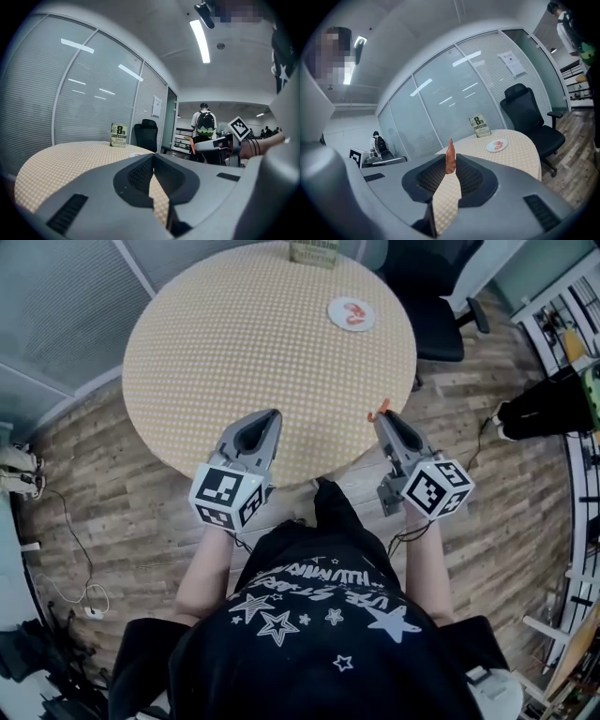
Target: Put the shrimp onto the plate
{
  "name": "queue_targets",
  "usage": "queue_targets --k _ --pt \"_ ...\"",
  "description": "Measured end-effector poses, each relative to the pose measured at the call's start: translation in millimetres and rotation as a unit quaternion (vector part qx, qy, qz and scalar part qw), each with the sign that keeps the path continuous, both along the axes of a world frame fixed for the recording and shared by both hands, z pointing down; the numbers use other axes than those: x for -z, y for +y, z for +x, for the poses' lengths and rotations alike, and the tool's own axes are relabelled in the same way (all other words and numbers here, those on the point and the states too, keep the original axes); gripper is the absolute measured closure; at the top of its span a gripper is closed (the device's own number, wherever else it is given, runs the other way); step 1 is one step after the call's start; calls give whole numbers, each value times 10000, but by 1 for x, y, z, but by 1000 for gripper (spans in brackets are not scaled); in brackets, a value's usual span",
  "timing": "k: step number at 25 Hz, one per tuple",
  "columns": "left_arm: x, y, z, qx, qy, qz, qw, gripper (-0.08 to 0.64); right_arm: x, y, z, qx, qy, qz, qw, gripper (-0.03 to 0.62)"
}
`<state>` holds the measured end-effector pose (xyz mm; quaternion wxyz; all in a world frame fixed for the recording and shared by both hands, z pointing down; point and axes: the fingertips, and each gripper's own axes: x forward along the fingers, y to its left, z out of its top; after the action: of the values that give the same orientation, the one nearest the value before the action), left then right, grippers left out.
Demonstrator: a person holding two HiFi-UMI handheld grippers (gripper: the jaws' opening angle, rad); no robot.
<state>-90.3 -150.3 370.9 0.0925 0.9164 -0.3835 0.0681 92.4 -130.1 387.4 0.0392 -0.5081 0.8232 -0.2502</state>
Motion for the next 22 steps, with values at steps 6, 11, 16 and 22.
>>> queue_targets --k 6,11,16,22 --pt "1 -41 4 272 -71 22 9996 552 -4 -56 10 210 -61 -4 9998 517" --pt "0 -76 14 428 -133 2 9990 552 -8 -104 23 330 -83 -34 9994 517" --pt "-3 -109 24 599 -181 -83 9980 552 -13 -148 38 413 -145 -135 9989 517" --pt "-14 -144 39 673 -233 -258 9971 552 -23 -187 48 534 -125 -280 9981 517"
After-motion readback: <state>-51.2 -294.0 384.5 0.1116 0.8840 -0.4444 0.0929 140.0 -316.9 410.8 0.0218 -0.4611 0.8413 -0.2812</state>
